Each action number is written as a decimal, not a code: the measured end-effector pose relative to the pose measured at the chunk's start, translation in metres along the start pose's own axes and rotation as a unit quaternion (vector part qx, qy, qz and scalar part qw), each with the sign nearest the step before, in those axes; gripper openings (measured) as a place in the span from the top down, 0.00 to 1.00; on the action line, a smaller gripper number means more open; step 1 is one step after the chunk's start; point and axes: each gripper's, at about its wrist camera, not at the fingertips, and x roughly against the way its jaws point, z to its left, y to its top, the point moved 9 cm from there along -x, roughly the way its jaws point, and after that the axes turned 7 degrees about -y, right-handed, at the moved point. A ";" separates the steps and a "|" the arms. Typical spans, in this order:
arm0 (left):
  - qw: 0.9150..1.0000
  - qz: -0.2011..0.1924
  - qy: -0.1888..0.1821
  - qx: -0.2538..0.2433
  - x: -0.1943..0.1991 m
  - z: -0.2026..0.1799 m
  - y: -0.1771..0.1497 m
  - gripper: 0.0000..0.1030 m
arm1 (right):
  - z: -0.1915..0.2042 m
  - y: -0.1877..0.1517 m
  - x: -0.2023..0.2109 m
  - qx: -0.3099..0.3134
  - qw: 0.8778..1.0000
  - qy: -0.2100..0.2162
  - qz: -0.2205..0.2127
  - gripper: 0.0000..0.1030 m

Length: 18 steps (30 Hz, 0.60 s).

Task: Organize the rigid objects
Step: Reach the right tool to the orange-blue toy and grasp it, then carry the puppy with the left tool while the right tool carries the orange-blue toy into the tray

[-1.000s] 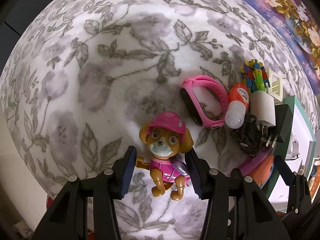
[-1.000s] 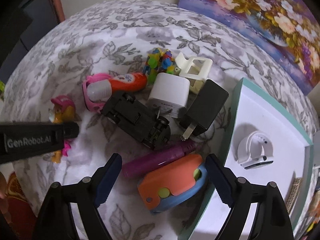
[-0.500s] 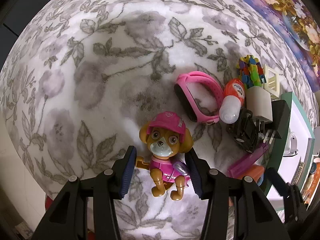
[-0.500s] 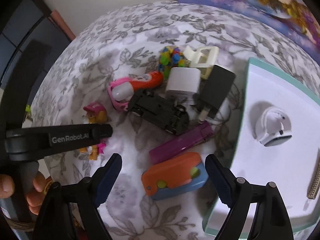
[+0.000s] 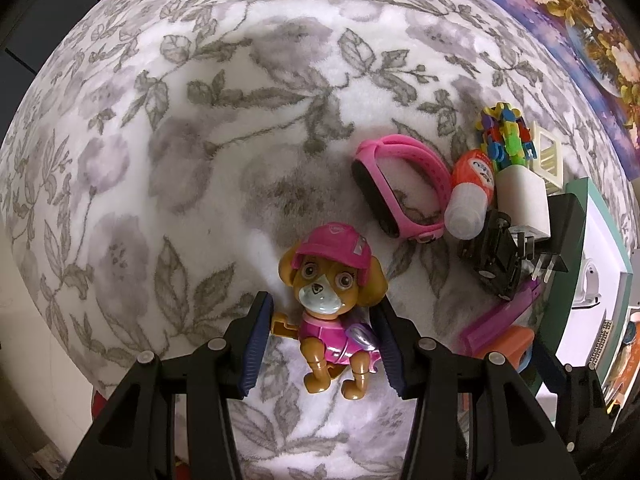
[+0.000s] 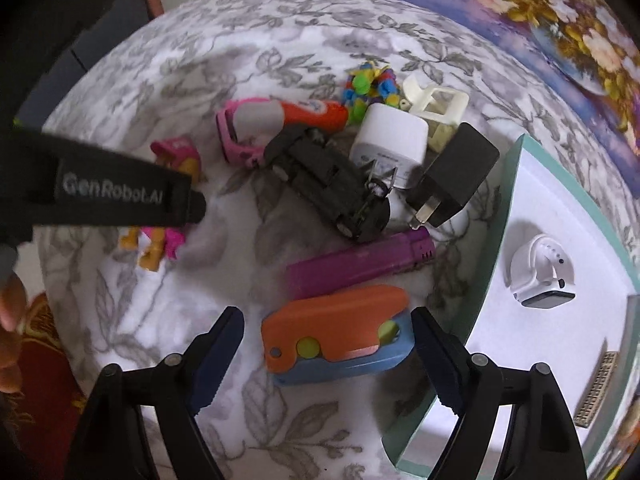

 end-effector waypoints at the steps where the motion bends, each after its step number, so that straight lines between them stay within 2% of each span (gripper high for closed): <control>1: 1.000 0.000 0.000 0.000 0.000 0.000 -0.001 0.50 | 0.002 -0.001 -0.001 0.004 1.000 -0.006 0.002 0.17; 4: 1.000 0.000 -0.001 0.002 0.000 0.001 -0.001 0.50 | 0.007 -0.003 -0.005 0.010 1.000 -0.011 0.003 0.18; 8: 1.000 0.001 -0.001 0.001 0.000 0.001 -0.001 0.50 | 0.003 -0.006 -0.003 -0.006 1.000 -0.001 0.001 0.27; 14: 1.000 -0.001 -0.001 0.001 0.003 0.000 -0.001 0.50 | 0.000 -0.007 -0.002 -0.014 1.000 0.004 0.003 0.27; 18: 1.000 -0.016 -0.011 -0.002 0.015 -0.003 0.002 0.50 | -0.006 0.002 0.008 -0.037 0.999 0.024 -0.006 0.27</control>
